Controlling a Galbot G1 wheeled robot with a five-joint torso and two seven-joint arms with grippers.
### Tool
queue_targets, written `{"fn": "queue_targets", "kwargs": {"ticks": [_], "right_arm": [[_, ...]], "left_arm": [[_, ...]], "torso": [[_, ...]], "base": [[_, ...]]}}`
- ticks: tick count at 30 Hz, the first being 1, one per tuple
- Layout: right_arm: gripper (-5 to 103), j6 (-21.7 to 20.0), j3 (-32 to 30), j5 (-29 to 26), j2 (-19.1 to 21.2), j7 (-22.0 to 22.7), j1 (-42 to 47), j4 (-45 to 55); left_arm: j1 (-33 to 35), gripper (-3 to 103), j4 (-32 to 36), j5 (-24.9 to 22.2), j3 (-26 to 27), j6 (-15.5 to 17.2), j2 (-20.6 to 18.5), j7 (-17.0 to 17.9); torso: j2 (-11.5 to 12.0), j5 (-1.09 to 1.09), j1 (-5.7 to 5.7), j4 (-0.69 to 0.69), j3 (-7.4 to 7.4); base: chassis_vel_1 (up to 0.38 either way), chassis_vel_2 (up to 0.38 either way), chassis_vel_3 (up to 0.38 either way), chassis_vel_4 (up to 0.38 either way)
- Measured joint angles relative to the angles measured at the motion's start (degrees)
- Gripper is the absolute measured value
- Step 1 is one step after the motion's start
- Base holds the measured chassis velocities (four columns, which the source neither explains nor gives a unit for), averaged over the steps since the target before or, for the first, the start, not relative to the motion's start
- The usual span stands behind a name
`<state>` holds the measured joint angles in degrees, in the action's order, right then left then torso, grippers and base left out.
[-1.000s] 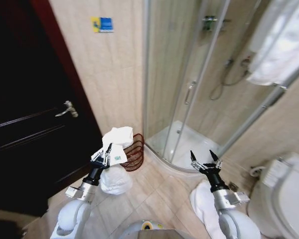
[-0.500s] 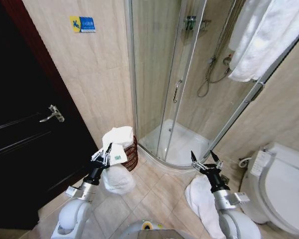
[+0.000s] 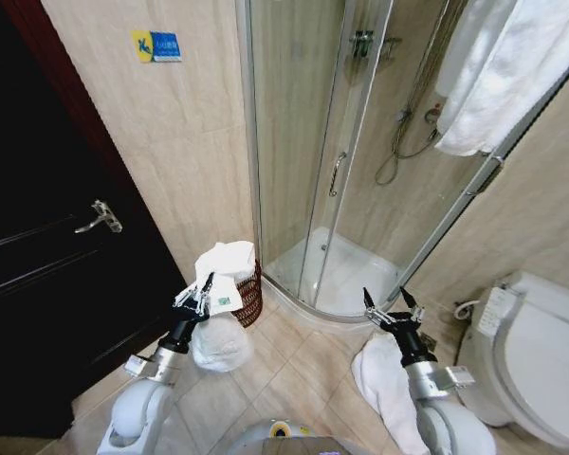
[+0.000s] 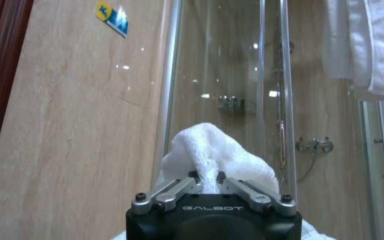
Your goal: Discard the used towel into the hamper.
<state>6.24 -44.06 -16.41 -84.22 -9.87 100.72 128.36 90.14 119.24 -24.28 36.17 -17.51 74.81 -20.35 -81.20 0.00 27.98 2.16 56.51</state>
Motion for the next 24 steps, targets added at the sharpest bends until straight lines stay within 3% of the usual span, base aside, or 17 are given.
{"fn": "queue_targets", "kwargs": {"ticks": [24], "right_arm": [[100,0.0,-0.3,-0.2,0.5,0.0,-0.2,-0.5]], "left_arm": [[-0.1,5,0.5,0.5,-0.2,1.8,0.1,-1.9]], "torso": [[0.0,0.0,0.0,0.0,0.0]], "base": [[0.003,0.026,0.025,0.006]]}}
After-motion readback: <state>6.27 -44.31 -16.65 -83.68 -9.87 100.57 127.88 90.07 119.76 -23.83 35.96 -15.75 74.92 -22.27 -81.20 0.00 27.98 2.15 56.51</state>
